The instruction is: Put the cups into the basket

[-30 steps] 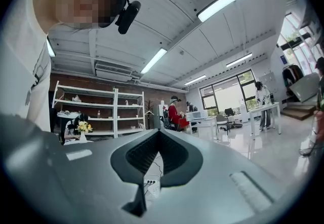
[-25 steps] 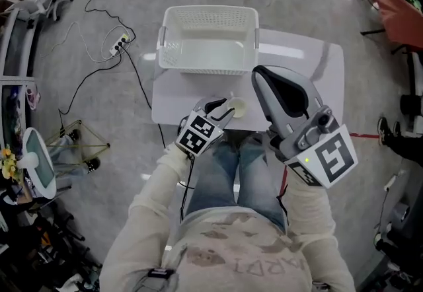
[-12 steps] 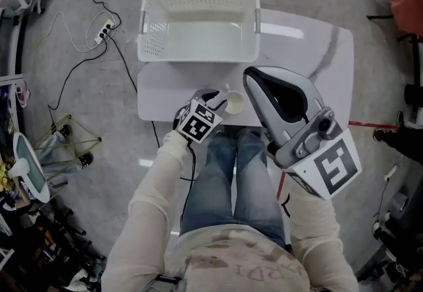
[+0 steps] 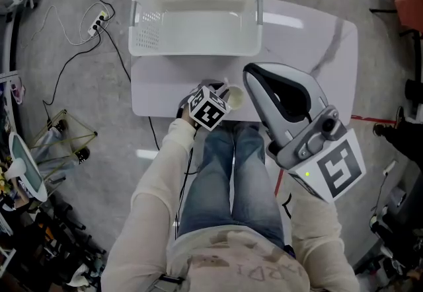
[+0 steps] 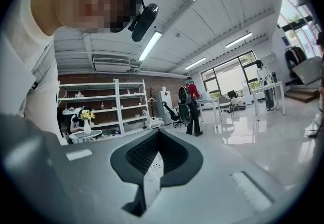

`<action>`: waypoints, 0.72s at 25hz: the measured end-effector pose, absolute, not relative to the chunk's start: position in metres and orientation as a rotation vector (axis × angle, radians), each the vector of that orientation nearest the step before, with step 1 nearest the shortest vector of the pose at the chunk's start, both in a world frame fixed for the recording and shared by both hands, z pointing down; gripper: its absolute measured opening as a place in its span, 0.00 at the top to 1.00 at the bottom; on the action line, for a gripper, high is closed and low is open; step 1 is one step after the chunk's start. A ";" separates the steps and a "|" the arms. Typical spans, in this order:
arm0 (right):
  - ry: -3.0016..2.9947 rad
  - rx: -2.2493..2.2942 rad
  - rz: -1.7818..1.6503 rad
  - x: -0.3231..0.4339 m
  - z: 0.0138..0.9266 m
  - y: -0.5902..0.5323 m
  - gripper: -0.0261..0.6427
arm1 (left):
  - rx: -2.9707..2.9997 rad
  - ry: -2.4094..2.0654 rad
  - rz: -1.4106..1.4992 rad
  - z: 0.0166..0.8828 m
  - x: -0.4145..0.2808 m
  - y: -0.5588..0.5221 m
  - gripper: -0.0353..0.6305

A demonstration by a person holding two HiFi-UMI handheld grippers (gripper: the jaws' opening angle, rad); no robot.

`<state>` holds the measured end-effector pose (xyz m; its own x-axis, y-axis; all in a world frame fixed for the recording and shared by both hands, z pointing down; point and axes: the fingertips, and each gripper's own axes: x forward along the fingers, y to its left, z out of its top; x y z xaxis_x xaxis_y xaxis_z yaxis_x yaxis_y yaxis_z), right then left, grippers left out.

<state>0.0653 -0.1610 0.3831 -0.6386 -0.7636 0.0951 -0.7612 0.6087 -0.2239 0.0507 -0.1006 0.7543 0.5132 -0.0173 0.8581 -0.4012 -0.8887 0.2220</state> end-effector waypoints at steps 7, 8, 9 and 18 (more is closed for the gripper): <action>2.805 -1.330 -0.393 0.069 0.384 -0.163 0.92 | 2.359 -0.345 1.432 0.765 0.059 -0.095 0.87; 2.807 -1.330 -0.397 0.069 0.385 -0.164 0.92 | 2.356 -0.348 1.433 0.766 0.059 -0.097 0.89; 2.810 -1.332 -0.400 0.069 0.386 -0.164 0.92 | 2.355 -0.347 1.440 0.766 0.058 -0.098 0.89; 2.794 -1.332 -0.389 0.084 0.382 -0.166 0.92 | 2.371 -0.325 1.426 0.750 0.058 -0.093 0.91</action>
